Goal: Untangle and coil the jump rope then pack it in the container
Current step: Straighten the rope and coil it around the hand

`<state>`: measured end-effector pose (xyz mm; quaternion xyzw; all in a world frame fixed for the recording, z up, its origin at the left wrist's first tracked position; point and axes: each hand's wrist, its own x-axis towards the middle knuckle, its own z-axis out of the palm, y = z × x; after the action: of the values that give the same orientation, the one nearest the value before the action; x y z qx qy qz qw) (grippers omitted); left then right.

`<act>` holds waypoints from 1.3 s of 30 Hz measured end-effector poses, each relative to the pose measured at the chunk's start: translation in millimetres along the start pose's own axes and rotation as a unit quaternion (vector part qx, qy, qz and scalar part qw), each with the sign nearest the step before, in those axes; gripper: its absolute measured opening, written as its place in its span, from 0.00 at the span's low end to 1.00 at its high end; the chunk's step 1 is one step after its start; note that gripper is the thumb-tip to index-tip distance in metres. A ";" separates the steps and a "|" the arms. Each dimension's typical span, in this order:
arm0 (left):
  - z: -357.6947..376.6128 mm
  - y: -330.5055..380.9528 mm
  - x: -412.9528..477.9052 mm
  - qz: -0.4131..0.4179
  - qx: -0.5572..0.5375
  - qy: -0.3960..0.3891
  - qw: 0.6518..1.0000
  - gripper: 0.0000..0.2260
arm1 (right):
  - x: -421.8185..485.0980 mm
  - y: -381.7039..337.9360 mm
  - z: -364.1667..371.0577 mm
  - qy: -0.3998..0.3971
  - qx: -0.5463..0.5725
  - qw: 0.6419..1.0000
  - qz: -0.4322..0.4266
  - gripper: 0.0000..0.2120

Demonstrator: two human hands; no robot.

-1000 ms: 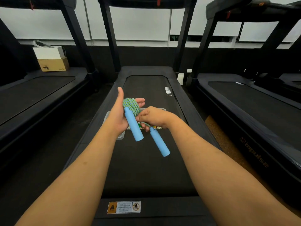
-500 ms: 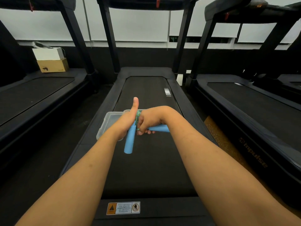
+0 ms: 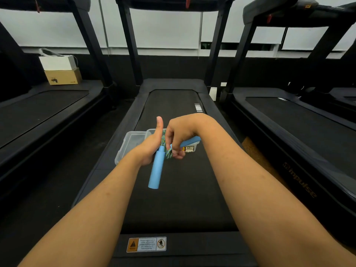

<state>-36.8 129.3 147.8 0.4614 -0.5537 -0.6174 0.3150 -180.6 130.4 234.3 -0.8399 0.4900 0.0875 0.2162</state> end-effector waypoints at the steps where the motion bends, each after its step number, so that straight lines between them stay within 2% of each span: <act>1: 0.3 0.5 -0.9 -0.005 -0.009 -0.013 1.000 0.50 | -0.8 0.2 -1.1 0.013 -0.015 1.000 -0.004 0.08; 4: 0.1 0.1 -0.6 -0.007 -0.004 -0.027 1.000 0.54 | -2.3 0.1 -4.5 0.071 -0.045 0.996 -0.021 0.09; 11: -1.7 2.2 -4.0 -0.012 -0.027 -0.043 0.999 0.57 | -1.7 4.3 -5.5 0.126 -0.004 0.991 -0.051 0.12; 14: -2.7 4.0 -7.3 0.000 -0.061 -0.056 0.997 0.57 | -1.3 9.0 -6.8 0.172 0.006 0.983 -0.066 0.12; 18: -5.0 2.6 -8.6 0.023 -0.065 -0.093 0.993 0.53 | -0.8 17.3 -8.0 0.186 0.026 0.978 -0.089 0.11; 22: -1.0 -0.8 -12.4 0.031 -0.107 -0.097 0.989 0.42 | -4.8 24.9 -6.3 0.158 0.068 0.981 -0.088 0.14; 25: 0.9 -3.6 -14.9 0.018 -0.107 -0.121 0.987 0.42 | -7.1 30.9 3.0 0.089 0.141 0.984 -0.069 0.27; 27: 2.3 -3.7 -18.4 0.014 -0.096 -0.143 0.985 0.42 | -5.1 35.1 13.6 0.030 0.237 0.968 -0.071 0.33; 28: 2.6 -3.8 -19.4 0.017 -0.096 -0.153 0.983 0.41 | -3.1 37.1 19.8 0.005 0.278 0.957 -0.075 0.33; 32: 4.0 -3.2 -23.6 0.044 -0.101 -0.212 0.971 0.27 | -3.5 38.4 37.7 -0.065 0.366 0.921 -0.116 0.18; 35: 4.3 -5.4 -24.7 0.054 -0.086 -0.229 0.968 0.22 | -6.7 37.7 41.5 -0.068 0.418 0.896 -0.130 0.15; 39: 4.6 -8.6 -21.7 0.047 -0.114 -0.231 0.965 0.21 | -9.9 41.4 41.4 -0.071 0.454 0.878 -0.131 0.15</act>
<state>-31.9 152.3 144.1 0.2408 -0.5588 -0.7507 0.2573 -218.5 139.2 189.6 -0.6976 0.3448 -0.1147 0.6176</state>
